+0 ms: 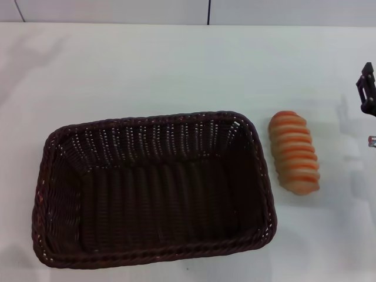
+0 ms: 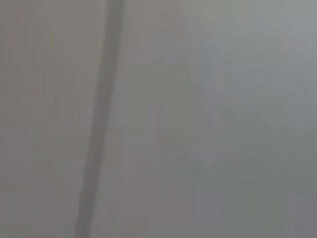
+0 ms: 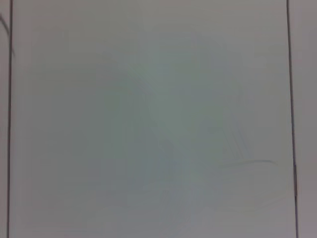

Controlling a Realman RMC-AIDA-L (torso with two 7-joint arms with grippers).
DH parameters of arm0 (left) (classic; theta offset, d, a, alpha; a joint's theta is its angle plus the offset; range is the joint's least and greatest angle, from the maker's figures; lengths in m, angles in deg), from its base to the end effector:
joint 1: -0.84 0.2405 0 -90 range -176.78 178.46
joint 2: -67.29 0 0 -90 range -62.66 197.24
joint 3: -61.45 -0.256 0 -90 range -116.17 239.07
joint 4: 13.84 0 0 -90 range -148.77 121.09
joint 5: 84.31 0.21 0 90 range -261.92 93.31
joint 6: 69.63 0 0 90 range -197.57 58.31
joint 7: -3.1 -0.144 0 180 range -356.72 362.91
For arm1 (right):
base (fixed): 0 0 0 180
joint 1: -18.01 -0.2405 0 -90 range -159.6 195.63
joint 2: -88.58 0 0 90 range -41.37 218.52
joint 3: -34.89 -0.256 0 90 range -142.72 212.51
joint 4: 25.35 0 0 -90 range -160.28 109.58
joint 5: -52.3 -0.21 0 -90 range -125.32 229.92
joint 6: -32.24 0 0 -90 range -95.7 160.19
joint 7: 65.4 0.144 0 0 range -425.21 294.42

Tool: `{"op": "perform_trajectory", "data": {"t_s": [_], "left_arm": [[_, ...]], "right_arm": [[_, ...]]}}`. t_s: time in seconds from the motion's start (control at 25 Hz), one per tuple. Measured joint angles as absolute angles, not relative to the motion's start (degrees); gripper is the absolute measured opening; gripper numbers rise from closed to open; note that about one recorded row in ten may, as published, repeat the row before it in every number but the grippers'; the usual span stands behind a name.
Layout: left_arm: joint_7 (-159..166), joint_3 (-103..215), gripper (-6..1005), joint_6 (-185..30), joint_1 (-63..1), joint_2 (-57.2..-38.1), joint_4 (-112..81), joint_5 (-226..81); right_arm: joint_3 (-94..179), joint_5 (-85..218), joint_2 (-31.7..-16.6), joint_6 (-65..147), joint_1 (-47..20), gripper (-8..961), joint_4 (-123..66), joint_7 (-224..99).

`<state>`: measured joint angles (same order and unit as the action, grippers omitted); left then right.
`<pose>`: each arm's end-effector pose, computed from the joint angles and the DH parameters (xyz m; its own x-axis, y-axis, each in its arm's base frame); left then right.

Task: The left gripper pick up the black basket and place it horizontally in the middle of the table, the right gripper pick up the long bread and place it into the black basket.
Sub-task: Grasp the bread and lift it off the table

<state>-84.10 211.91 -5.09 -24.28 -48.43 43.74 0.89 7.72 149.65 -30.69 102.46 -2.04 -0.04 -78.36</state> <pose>-0.2785 0.3832 0.1971 0.5305 -0.0388 0.8468 0.7861 -0.3512 -0.5086 0.3112 0.3022 -0.0399 0.7141 0.0523 -0.6981 -0.6997 0.0196 -0.7142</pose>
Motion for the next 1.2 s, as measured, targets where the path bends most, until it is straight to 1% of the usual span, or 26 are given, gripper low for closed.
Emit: {"op": "perform_trajectory", "data": {"t_s": [0.12, 0.2, 0.24, 0.28, 0.52, 0.96, 1.2], "left_arm": [[-92.8, 217.8, 813, -7.8, -21.9, -50.07, 40.6, -4.9], [-92.8, 217.8, 813, -7.8, -21.9, -50.07, 40.6, -4.9], [-97.5, 220.3, 813, -10.6, -20.9, -50.65, 39.3, -6.1], [-99.1, 220.9, 813, -11.9, -20.5, -50.76, 38.7, -6.5], [-108.5, 222.4, 813, -19.3, -18.8, -50.72, 33.6, -9.4], [-112.0, 222.5, 813, -23.5, -18.1, -50.11, 32.5, -9.4], [-112.0, 222.0, 813, -24.4, -18.1, -49.67, 32.7, -9.3]], "right_arm": [[7.7, 149.6, -30.69, 102.5, -2.1, 650, 0.1, -78.3], [7.7, 149.6, -30.69, 102.4, -2.0, 650, 0.4, -78.3], [7.7, 149.6, -30.71, 102.3, -1.9, 650, 0.6, -78.3], [7.7, 149.6, -30.7, 102.1, -1.5, 650, 1.4, -78.3], [8.3, 149.8, -30.49, 101.7, 0.3, 650, 4.8, -78.3], [9.1, 151.6, -29.81, 98.2, 7.2, 650, 19.6, -87.0], [9.1, 151.7, -28.6, 94.0, 11.5, 651, 30.0, -96.1]]}}
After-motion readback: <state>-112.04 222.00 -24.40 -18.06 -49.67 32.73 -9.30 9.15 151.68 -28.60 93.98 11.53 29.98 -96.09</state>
